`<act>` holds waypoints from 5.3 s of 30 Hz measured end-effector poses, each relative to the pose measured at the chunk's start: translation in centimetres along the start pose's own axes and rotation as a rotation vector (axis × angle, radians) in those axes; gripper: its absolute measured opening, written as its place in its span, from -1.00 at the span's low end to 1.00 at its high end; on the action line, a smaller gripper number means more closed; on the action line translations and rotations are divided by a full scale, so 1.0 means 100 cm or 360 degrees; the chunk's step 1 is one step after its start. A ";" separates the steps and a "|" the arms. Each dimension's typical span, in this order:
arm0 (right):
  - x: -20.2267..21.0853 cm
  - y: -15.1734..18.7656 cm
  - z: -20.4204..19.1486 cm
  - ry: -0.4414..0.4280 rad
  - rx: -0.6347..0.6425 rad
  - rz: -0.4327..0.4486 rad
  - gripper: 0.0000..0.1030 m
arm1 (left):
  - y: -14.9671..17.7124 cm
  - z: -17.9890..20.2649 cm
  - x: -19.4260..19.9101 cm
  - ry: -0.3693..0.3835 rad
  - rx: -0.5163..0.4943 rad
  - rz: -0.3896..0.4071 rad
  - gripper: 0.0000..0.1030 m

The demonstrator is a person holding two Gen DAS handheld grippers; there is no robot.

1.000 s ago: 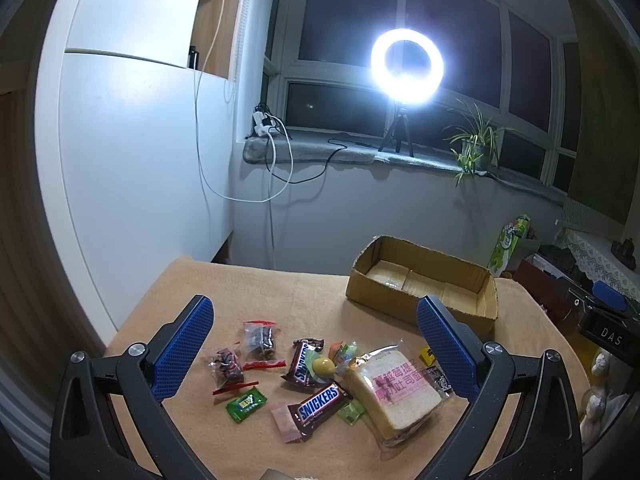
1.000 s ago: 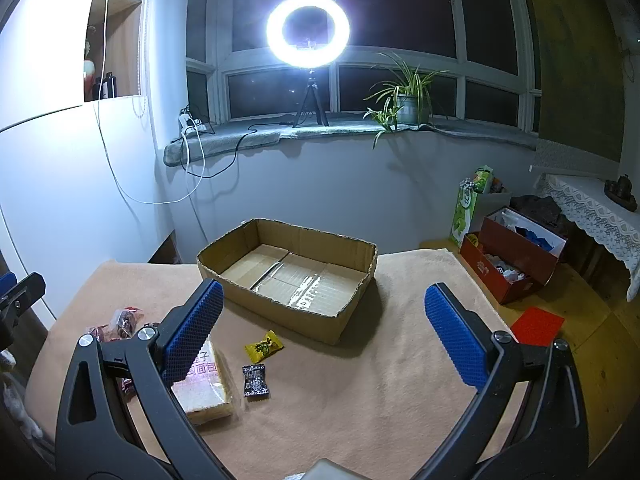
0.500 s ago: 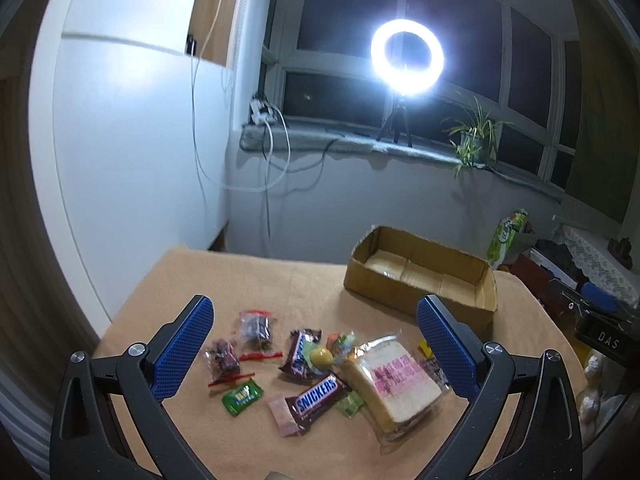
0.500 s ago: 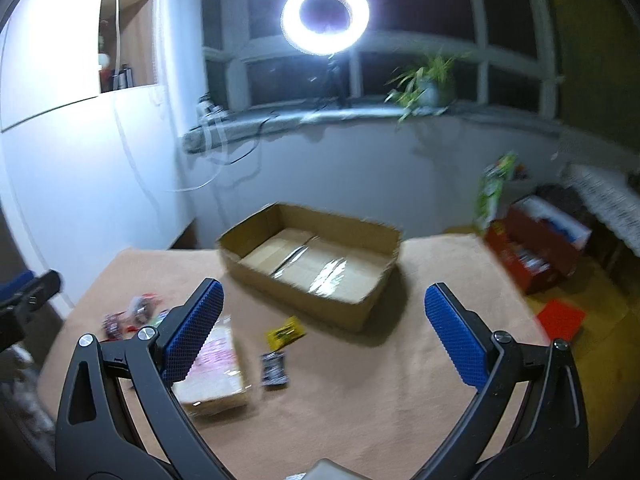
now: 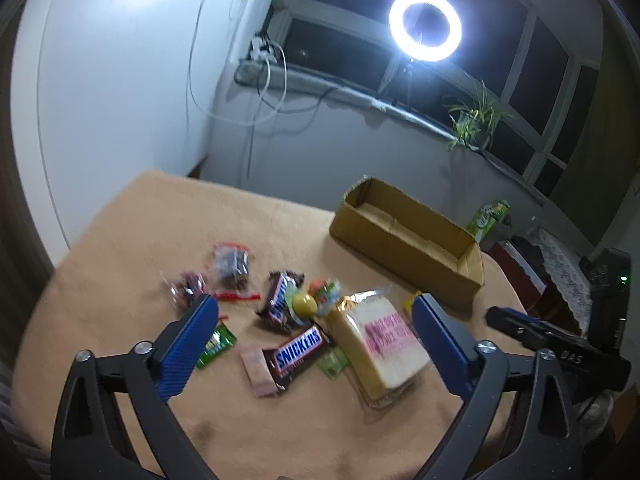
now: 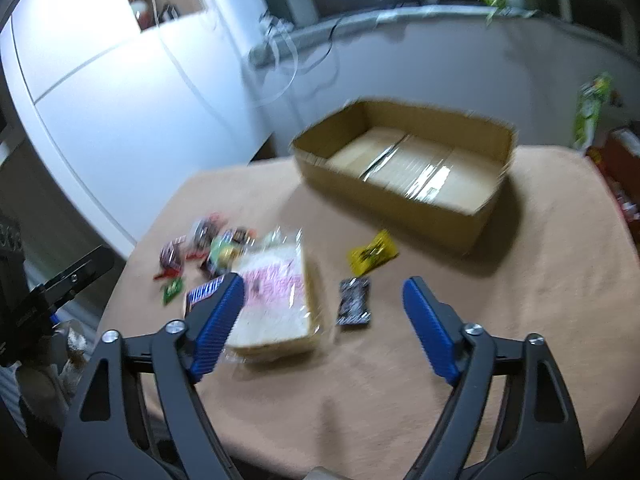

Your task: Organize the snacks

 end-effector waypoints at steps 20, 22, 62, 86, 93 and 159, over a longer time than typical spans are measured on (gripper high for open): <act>-0.074 -0.017 0.007 -0.0307 0.0013 -0.0369 -0.06 | 0.036 0.031 -0.071 0.0281 -0.0036 -0.0406 -0.03; -0.077 -0.018 0.006 -0.0326 0.0012 -0.0380 -0.12 | 0.035 0.032 -0.072 0.0277 -0.0043 -0.0407 -0.07; -0.018 -0.054 -0.015 -0.0283 0.0085 -0.0220 -0.21 | -0.003 0.065 -0.062 0.0316 -0.0255 -0.0219 -0.21; 0.020 -0.132 0.067 -0.0133 -0.0038 -0.0067 -0.22 | -0.091 0.140 -0.098 0.0445 -0.0472 -0.0135 -0.25; 0.006 -0.133 0.105 -0.0134 -0.0167 -0.0104 -0.22 | -0.097 0.159 -0.129 0.0477 -0.0503 -0.0223 -0.25; -0.028 -0.014 0.022 0.0103 0.0086 -0.0225 -0.22 | -0.007 -0.006 -0.039 0.0080 -0.0282 -0.0294 -0.27</act>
Point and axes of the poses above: each gripper's, at about its wrist camera, not at the fingertips, and x roughly against the way its jaws point, z to its right, y to its underside, the point moved 2 cm from there along -x, roughly the way its jaws point, and after that the axes turned 14 degrees about -z, right-handed, at the moved point
